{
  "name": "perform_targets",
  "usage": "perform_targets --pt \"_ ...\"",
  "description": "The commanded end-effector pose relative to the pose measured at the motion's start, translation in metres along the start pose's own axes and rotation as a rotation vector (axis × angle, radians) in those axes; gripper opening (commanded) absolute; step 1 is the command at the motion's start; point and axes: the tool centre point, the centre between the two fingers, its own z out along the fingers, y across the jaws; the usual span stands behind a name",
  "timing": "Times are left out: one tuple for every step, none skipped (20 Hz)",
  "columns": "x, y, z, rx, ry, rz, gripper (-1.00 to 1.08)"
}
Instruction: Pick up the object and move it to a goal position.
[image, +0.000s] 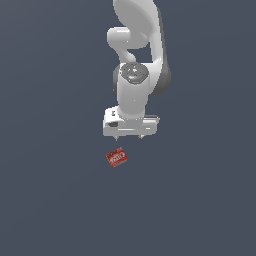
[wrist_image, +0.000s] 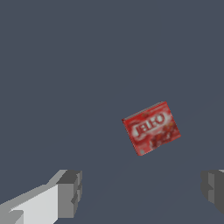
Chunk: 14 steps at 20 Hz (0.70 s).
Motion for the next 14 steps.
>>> perform_targets --pt "0.000 0.000 0.000 0.000 0.000 0.000 1.00" --pt "0.000 0.000 0.000 0.000 0.001 -0.001 1.00" --pt "0.001 -0.001 -0.001 0.001 0.002 -0.003 1.00" --pt "0.001 -0.001 -0.002 0.002 0.005 -0.006 1.00" --pt "0.002 -0.002 -0.004 0.003 0.009 -0.010 1.00" --pt "0.003 -0.004 -0.007 0.005 0.014 -0.016 1.00" --pt "0.005 -0.005 -0.010 0.007 0.019 -0.023 1.00" --pt "0.006 -0.007 -0.012 0.009 0.025 -0.029 1.00" --pt "0.007 -0.008 -0.015 0.011 0.029 -0.035 1.00" --pt "0.008 -0.009 -0.016 0.012 0.032 -0.039 1.00" --pt "0.009 -0.009 -0.017 0.013 0.034 -0.041 1.00" --pt "0.009 -0.009 -0.018 0.013 0.036 -0.043 1.00" --pt "0.009 -0.009 -0.018 0.013 0.036 -0.043 1.00" --pt "0.009 -0.009 -0.017 0.013 0.035 -0.042 1.00"
